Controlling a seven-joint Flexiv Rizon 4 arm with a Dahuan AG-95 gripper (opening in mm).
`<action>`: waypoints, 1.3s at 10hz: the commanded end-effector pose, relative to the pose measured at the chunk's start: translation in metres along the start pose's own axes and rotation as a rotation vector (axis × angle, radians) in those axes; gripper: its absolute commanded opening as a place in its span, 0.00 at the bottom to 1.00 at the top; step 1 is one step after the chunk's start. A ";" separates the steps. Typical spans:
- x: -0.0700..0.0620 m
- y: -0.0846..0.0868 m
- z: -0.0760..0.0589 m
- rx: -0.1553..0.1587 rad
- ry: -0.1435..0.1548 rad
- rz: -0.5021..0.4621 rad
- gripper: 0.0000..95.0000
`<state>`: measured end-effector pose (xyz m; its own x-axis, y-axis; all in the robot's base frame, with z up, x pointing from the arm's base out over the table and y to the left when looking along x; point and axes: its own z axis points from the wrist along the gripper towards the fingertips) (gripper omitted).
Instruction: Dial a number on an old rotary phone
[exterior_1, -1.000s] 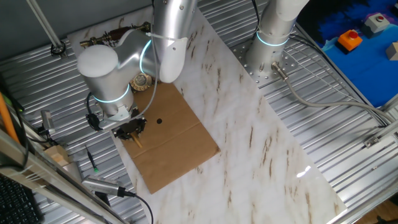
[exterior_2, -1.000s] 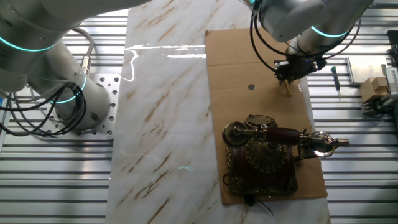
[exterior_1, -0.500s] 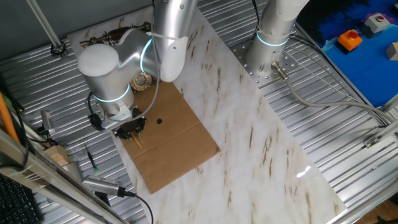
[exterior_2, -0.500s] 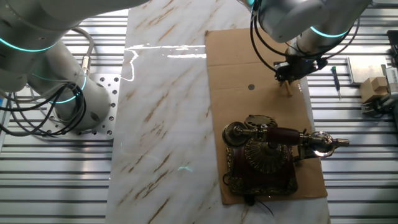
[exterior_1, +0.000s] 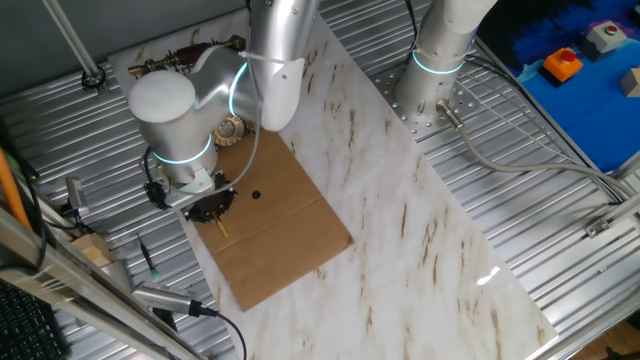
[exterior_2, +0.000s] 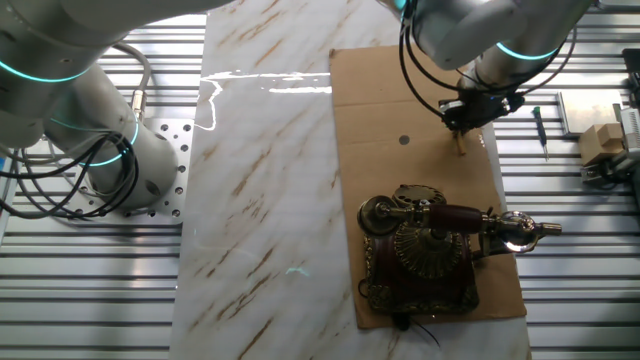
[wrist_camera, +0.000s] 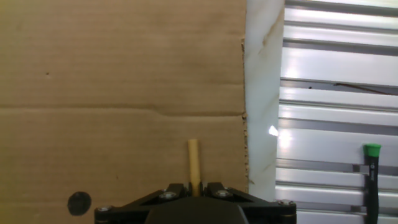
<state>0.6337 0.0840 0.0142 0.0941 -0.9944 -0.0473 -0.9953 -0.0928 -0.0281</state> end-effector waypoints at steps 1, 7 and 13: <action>-0.001 0.001 -0.002 -0.012 -0.001 0.033 0.00; 0.006 0.018 -0.054 -0.050 0.039 0.079 0.00; 0.022 0.028 -0.075 -0.105 0.009 0.210 0.00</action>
<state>0.6081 0.0572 0.0851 -0.1015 -0.9944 -0.0298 -0.9914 0.0986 0.0862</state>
